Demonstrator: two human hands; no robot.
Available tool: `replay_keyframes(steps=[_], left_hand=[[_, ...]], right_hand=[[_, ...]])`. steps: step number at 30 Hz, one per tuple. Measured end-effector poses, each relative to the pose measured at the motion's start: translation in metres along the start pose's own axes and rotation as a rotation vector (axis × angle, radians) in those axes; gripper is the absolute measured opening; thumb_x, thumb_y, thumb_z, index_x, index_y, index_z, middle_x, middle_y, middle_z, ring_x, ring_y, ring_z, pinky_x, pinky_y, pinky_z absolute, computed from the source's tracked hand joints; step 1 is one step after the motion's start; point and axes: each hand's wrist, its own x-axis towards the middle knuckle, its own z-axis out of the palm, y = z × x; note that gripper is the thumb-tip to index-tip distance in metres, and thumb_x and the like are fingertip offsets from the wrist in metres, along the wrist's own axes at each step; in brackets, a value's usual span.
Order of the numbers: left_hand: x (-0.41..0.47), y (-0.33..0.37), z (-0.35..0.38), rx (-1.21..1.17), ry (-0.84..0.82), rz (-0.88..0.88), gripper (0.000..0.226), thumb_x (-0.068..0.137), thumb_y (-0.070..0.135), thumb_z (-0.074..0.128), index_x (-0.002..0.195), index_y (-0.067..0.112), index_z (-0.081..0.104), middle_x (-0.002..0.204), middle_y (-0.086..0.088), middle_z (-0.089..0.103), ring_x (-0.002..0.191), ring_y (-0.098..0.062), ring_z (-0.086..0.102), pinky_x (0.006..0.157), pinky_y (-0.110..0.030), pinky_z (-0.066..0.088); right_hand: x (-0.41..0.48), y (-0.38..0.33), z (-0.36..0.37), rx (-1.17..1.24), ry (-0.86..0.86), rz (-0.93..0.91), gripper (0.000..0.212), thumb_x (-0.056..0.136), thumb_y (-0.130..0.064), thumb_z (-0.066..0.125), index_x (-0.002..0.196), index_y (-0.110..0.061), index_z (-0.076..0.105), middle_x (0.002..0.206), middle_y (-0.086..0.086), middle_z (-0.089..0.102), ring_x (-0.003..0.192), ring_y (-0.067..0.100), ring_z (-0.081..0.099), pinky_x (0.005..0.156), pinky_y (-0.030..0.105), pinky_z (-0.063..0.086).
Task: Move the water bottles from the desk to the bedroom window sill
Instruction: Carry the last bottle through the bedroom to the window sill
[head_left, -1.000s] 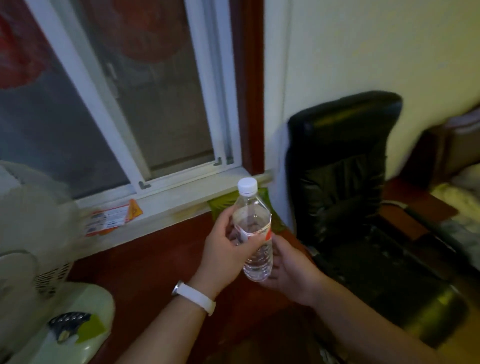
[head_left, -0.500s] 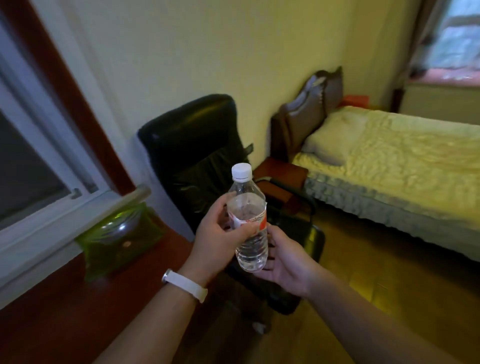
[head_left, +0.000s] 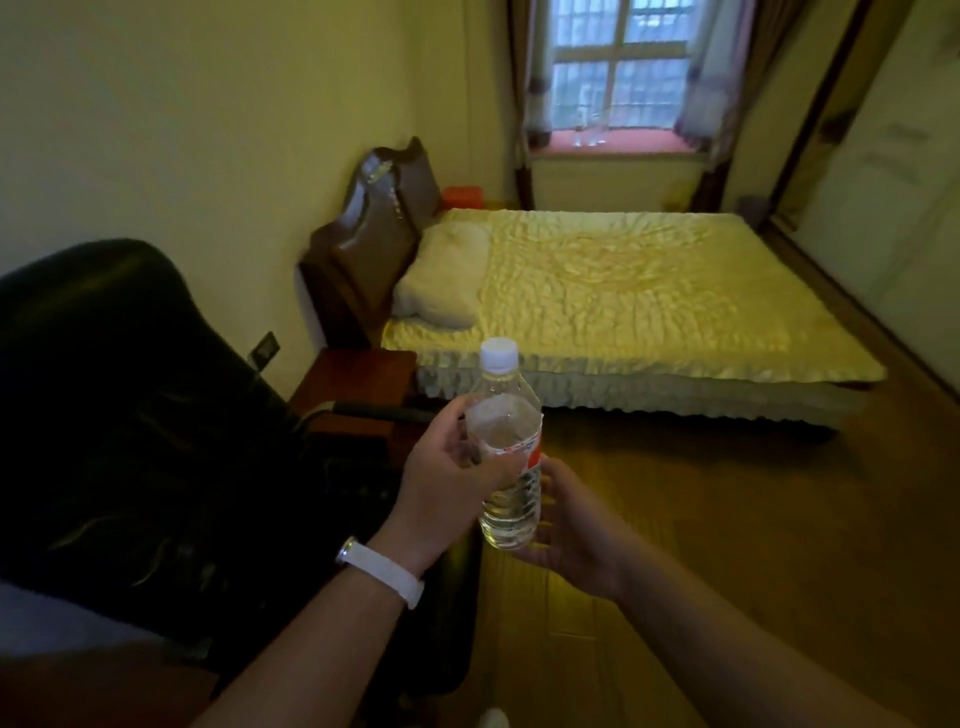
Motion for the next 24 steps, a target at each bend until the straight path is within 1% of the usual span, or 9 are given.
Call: replay_keyframes(steps=[2, 6, 8, 11, 13, 15, 17, 20, 24], left_hand=[[0.029, -0.005, 0.013, -0.023, -0.038, 0.021, 0.053, 0.074, 0.013, 0.084, 0.118, 0.033, 0.062, 0.111, 0.006, 0.074, 0.103, -0.012, 0.07, 0.086, -0.033, 0.058], [0.079, -0.012, 0.041, -0.08, -0.171, 0.019, 0.052, 0.074, 0.014, 0.086, 0.119, 0.025, 0.062, 0.106, 0.008, 0.074, 0.098, -0.007, 0.069, 0.075, -0.021, 0.055], [0.101, -0.015, 0.055, -0.088, -0.245, 0.039, 0.051, 0.074, 0.016, 0.085, 0.118, 0.031, 0.064, 0.106, 0.009, 0.074, 0.098, -0.007, 0.07, 0.077, -0.024, 0.055], [0.132, -0.014, 0.079, -0.096, -0.334, 0.058, 0.047, 0.069, 0.023, 0.084, 0.105, 0.049, 0.066, 0.103, 0.015, 0.074, 0.095, -0.005, 0.07, 0.077, -0.025, 0.057], [0.152, -0.014, 0.1, -0.1, -0.382, 0.053, 0.048, 0.064, 0.035, 0.084, 0.108, 0.043, 0.065, 0.103, 0.011, 0.075, 0.096, -0.008, 0.071, 0.08, -0.032, 0.059], [0.171, -0.014, 0.123, -0.104, -0.437, 0.056, 0.054, 0.063, 0.039, 0.083, 0.114, 0.036, 0.065, 0.106, 0.006, 0.075, 0.098, -0.012, 0.071, 0.084, -0.039, 0.059], [0.188, -0.015, 0.148, -0.108, -0.486, 0.07, 0.054, 0.066, 0.035, 0.084, 0.116, 0.032, 0.065, 0.107, 0.004, 0.075, 0.099, -0.015, 0.071, 0.086, -0.044, 0.059], [0.209, -0.016, 0.189, -0.102, -0.54, 0.092, 0.045, 0.072, 0.023, 0.085, 0.112, 0.034, 0.066, 0.104, 0.004, 0.075, 0.097, -0.016, 0.071, 0.085, -0.045, 0.059], [0.238, -0.016, 0.252, -0.119, -0.611, 0.086, 0.048, 0.075, 0.016, 0.084, 0.117, 0.03, 0.065, 0.105, 0.002, 0.075, 0.098, -0.018, 0.071, 0.086, -0.046, 0.058]], right_hand=[[0.014, -0.015, -0.012, 0.016, 0.054, -0.017, 0.049, 0.086, -0.054, 0.06, 0.114, -0.016, 0.07, 0.107, 0.012, 0.074, 0.089, 0.024, 0.069, 0.073, 0.034, 0.054], [0.033, -0.039, -0.038, 0.072, 0.189, -0.054, 0.054, 0.068, -0.059, 0.068, 0.104, -0.019, 0.072, 0.102, 0.01, 0.074, 0.091, 0.025, 0.066, 0.072, 0.034, 0.053], [0.039, -0.047, -0.052, 0.107, 0.228, -0.072, 0.055, 0.065, -0.061, 0.067, 0.101, -0.02, 0.072, 0.101, 0.01, 0.073, 0.091, 0.024, 0.065, 0.071, 0.033, 0.052], [0.046, -0.06, -0.074, 0.176, 0.291, -0.101, 0.046, 0.072, -0.059, 0.064, 0.096, -0.02, 0.072, 0.096, 0.009, 0.073, 0.085, 0.022, 0.066, 0.069, 0.032, 0.052], [0.049, -0.07, -0.09, 0.208, 0.351, -0.112, 0.042, 0.082, -0.057, 0.059, 0.099, -0.02, 0.071, 0.096, 0.009, 0.073, 0.081, 0.022, 0.066, 0.065, 0.031, 0.052], [0.05, -0.08, -0.109, 0.246, 0.411, -0.125, 0.042, 0.088, -0.056, 0.054, 0.101, -0.018, 0.07, 0.096, 0.009, 0.073, 0.08, 0.022, 0.066, 0.063, 0.03, 0.052], [0.05, -0.088, -0.13, 0.281, 0.455, -0.151, 0.042, 0.09, -0.055, 0.053, 0.101, -0.019, 0.07, 0.097, 0.009, 0.074, 0.084, 0.023, 0.067, 0.067, 0.031, 0.051], [0.051, -0.1, -0.167, 0.323, 0.494, -0.187, 0.042, 0.091, -0.055, 0.051, 0.105, -0.019, 0.069, 0.105, 0.01, 0.073, 0.095, 0.026, 0.065, 0.077, 0.035, 0.049], [0.054, -0.119, -0.225, 0.38, 0.529, -0.218, 0.04, 0.093, -0.052, 0.049, 0.102, -0.019, 0.069, 0.101, 0.01, 0.073, 0.094, 0.026, 0.065, 0.082, 0.039, 0.048]])
